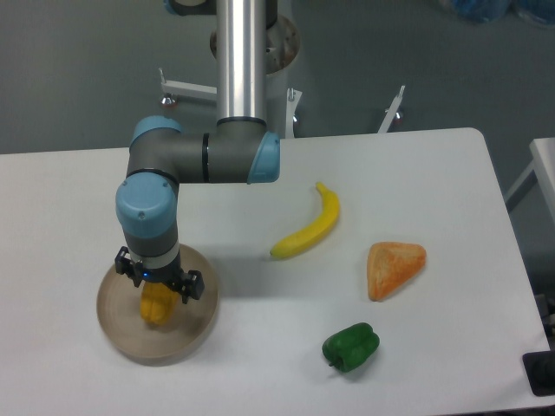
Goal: Pick up the yellow pepper from the plate
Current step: 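Lower the gripper and close it around the yellow pepper, then lift the yellow pepper up off the plate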
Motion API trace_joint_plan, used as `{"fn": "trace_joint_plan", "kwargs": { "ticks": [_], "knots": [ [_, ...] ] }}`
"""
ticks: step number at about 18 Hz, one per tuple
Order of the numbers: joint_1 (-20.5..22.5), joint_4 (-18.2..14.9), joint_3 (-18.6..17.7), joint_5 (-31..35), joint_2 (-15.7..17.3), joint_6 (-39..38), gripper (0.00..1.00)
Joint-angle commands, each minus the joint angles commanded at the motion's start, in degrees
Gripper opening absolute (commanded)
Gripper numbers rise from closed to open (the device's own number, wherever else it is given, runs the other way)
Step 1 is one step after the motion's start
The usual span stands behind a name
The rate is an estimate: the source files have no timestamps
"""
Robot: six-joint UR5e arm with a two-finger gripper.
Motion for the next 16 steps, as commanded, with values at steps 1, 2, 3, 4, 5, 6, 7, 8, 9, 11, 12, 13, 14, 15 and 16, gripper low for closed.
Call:
{"fn": "trace_joint_plan", "kwargs": {
  "ticks": [1, 2, 3, 4, 5, 6, 7, 8, 9, 11, 12, 13, 14, 15, 16],
  "knots": [
    [0.0, -0.1, 0.0, 0.1, -0.2, 0.0, 0.99],
    [0.0, 0.0, -0.2, 0.6, -0.4, 0.1, 0.87],
    [0.0, 0.1, 0.2, 1.1, -0.4, 0.4, 0.64],
    [0.0, 0.0, 0.3, 1.1, -0.3, 1.1, 0.49],
    [0.0, 0.0, 0.0, 1.1, -0.2, 1.7, 0.38],
    [0.0, 0.0, 0.0, 1.0, -0.1, 1.8, 0.36],
    [0.0, -0.1, 0.1, 0.9, -0.1, 1.8, 0.35],
    [0.0, -0.1, 0.0, 1.0, -0.1, 1.8, 0.31],
    [0.0, -0.1, 0.0, 0.9, 0.0, 1.8, 0.30],
    [0.0, -0.1, 0.2, 0.9, 0.1, 1.9, 0.28],
    [0.2, -0.3, 0.6, 0.8, 0.1, 1.9, 0.28],
    [0.2, -0.4, 0.6, 0.8, 0.5, 2.0, 0.27],
    [0.4, -0.5, 0.8, 0.9, 0.8, 2.4, 0.26],
    [0.8, -1.0, 1.1, 1.1, 1.6, 3.3, 0.26],
    [1.1, -1.1, 0.9, 1.3, 2.4, 4.8, 0.26]
  ]
}}
